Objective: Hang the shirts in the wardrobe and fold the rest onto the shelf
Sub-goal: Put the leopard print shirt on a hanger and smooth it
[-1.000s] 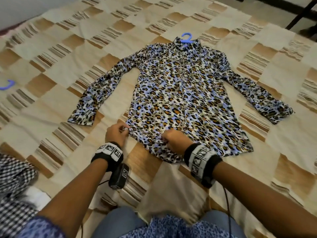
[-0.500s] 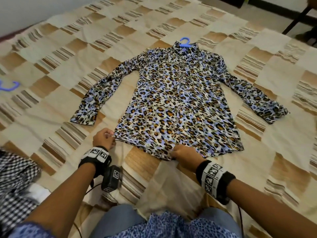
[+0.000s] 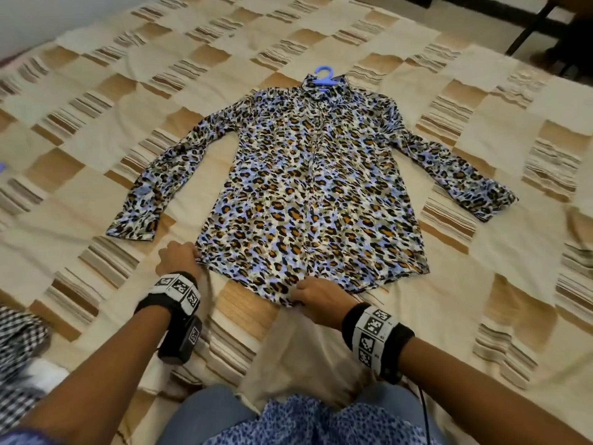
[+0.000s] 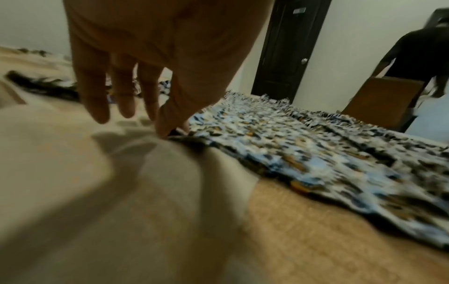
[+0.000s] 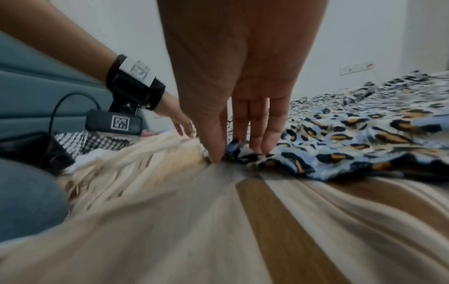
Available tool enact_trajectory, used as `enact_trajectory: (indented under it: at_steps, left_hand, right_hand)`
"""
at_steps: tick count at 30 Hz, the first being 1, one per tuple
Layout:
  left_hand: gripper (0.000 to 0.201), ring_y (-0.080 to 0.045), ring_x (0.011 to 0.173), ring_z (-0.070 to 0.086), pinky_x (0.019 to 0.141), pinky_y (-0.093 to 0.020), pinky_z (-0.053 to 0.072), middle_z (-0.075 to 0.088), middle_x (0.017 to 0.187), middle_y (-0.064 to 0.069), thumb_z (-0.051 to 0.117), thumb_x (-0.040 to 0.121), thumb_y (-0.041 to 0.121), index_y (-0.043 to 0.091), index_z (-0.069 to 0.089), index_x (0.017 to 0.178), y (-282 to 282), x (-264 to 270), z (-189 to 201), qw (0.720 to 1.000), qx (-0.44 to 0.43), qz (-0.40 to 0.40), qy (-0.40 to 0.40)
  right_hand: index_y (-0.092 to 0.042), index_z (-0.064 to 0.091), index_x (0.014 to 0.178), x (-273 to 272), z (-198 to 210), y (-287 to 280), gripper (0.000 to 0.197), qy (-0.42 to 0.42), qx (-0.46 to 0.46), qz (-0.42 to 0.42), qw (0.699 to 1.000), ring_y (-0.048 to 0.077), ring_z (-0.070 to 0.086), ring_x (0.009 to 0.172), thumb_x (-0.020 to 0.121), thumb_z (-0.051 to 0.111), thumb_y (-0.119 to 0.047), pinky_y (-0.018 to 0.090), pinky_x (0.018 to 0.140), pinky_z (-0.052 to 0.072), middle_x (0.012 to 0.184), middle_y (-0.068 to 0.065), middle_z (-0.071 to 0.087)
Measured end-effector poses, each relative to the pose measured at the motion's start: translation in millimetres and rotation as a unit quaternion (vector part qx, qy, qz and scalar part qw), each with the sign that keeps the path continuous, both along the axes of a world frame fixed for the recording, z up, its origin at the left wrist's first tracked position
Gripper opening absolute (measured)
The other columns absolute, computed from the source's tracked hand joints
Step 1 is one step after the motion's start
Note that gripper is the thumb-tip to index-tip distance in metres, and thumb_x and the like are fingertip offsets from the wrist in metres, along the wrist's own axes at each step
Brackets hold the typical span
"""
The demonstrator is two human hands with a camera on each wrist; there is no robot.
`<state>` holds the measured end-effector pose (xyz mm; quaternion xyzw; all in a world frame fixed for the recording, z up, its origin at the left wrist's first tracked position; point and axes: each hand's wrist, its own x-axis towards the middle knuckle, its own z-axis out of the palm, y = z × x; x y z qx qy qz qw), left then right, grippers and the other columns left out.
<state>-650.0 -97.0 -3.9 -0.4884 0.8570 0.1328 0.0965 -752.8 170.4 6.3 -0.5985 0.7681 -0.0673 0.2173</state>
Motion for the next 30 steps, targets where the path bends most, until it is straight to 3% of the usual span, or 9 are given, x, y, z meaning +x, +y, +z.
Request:
enact_trajectory:
  at_steps: [4, 7, 10, 14, 17, 20, 23, 25, 30]
  left_hand:
    - [0.037, -0.034, 0.129, 0.027, 0.1, -0.047, 0.034, 0.033, 0.14, -0.013, 0.059, 0.086, 0.014, 0.011, 0.053, 0.122, 30, -23, 24, 0.997, -0.03, -0.038, -0.064]
    - [0.03, -0.029, 0.121, 0.039, 0.098, -0.042, 0.039, 0.048, 0.129, -0.012, 0.056, 0.088, 0.014, 0.01, 0.057, 0.118, 75, -42, 32, 0.978, -0.037, -0.192, 0.069]
    - [0.022, -0.019, 0.109, 0.047, 0.098, -0.03, 0.039, 0.057, 0.115, -0.004, 0.059, 0.09, 0.021, 0.014, 0.06, 0.11, 132, -59, 29, 0.926, 0.078, -0.335, 0.154]
    - [0.042, -0.022, 0.116, 0.044, 0.096, -0.036, 0.037, 0.051, 0.124, -0.004, 0.06, 0.088, 0.038, 0.016, 0.049, 0.122, 193, -77, 17, 0.88, 0.076, -0.469, 0.003]
    - [0.034, -0.026, 0.118, 0.045, 0.098, -0.038, 0.036, 0.05, 0.126, -0.007, 0.053, 0.093, 0.022, 0.013, 0.044, 0.125, 208, -80, 6, 0.884, 0.024, -0.464, -0.046]
    - [0.023, -0.023, 0.102, 0.052, 0.086, -0.03, 0.04, 0.059, 0.113, -0.007, 0.043, 0.095, 0.01, 0.012, 0.053, 0.116, 206, -77, 3, 0.89, 0.016, -0.456, -0.011]
    - [0.019, -0.013, 0.082, 0.047, 0.074, -0.022, 0.036, 0.06, 0.102, -0.004, 0.041, 0.096, 0.01, 0.016, 0.057, 0.103, 199, -70, 8, 0.888, 0.067, -0.453, 0.039]
    - [0.018, -0.013, 0.08, 0.047, 0.066, -0.02, 0.033, 0.054, 0.093, -0.001, 0.04, 0.095, 0.009, 0.02, 0.053, 0.092, 196, -64, 15, 0.882, 0.083, -0.463, 0.037]
    - [0.016, -0.013, 0.08, 0.046, 0.06, -0.02, 0.033, 0.05, 0.09, 0.003, 0.043, 0.09, 0.008, 0.018, 0.056, 0.09, 197, -58, 14, 0.879, 0.093, -0.467, 0.0]
  right_hand:
    - [-0.011, 0.062, 0.116, -23, 10, 31, 0.026, -0.042, -0.064, -0.092, 0.993, 0.022, 0.057, 0.099, 0.093, 0.054, -0.019, 0.032, 0.084, 0.05, 0.111, 0.009, 0.063]
    - [-0.012, 0.058, 0.12, -57, 14, 74, 0.027, 0.015, -0.047, -0.207, 0.977, 0.019, 0.053, 0.105, 0.095, 0.049, -0.014, 0.023, 0.084, 0.042, 0.116, 0.006, 0.059]
    - [-0.011, 0.054, 0.124, -88, 13, 123, 0.032, 0.078, 0.007, -0.315, 0.946, 0.023, 0.049, 0.104, 0.092, 0.05, -0.008, 0.021, 0.074, 0.037, 0.117, 0.01, 0.053]
    - [-0.012, 0.053, 0.125, -110, 1, 160, 0.033, 0.073, 0.045, -0.351, 0.932, 0.026, 0.046, 0.098, 0.092, 0.049, -0.011, 0.028, 0.067, 0.036, 0.109, 0.012, 0.05]
    - [-0.01, 0.059, 0.119, -119, -3, 167, 0.027, 0.067, 0.04, -0.347, 0.935, 0.027, 0.048, 0.099, 0.094, 0.049, -0.014, 0.028, 0.068, 0.036, 0.106, 0.012, 0.054]
    - [-0.009, 0.065, 0.109, -125, -2, 167, 0.021, 0.073, 0.017, -0.366, 0.928, 0.029, 0.054, 0.093, 0.094, 0.05, -0.013, 0.028, 0.065, 0.035, 0.098, 0.012, 0.061]
    - [-0.007, 0.068, 0.099, -124, 2, 172, 0.017, 0.089, -0.002, -0.395, 0.914, 0.032, 0.057, 0.087, 0.09, 0.053, -0.007, 0.033, 0.064, 0.042, 0.09, 0.013, 0.062]
    - [-0.006, 0.067, 0.097, -118, 1, 181, 0.014, 0.105, 0.021, -0.401, 0.91, 0.032, 0.057, 0.082, 0.089, 0.055, -0.006, 0.033, 0.061, 0.044, 0.086, 0.013, 0.06]
    - [-0.007, 0.065, 0.1, -100, -9, 190, 0.016, 0.141, 0.113, -0.359, 0.916, 0.027, 0.056, 0.082, 0.092, 0.052, -0.012, 0.033, 0.056, 0.048, 0.089, 0.008, 0.056]
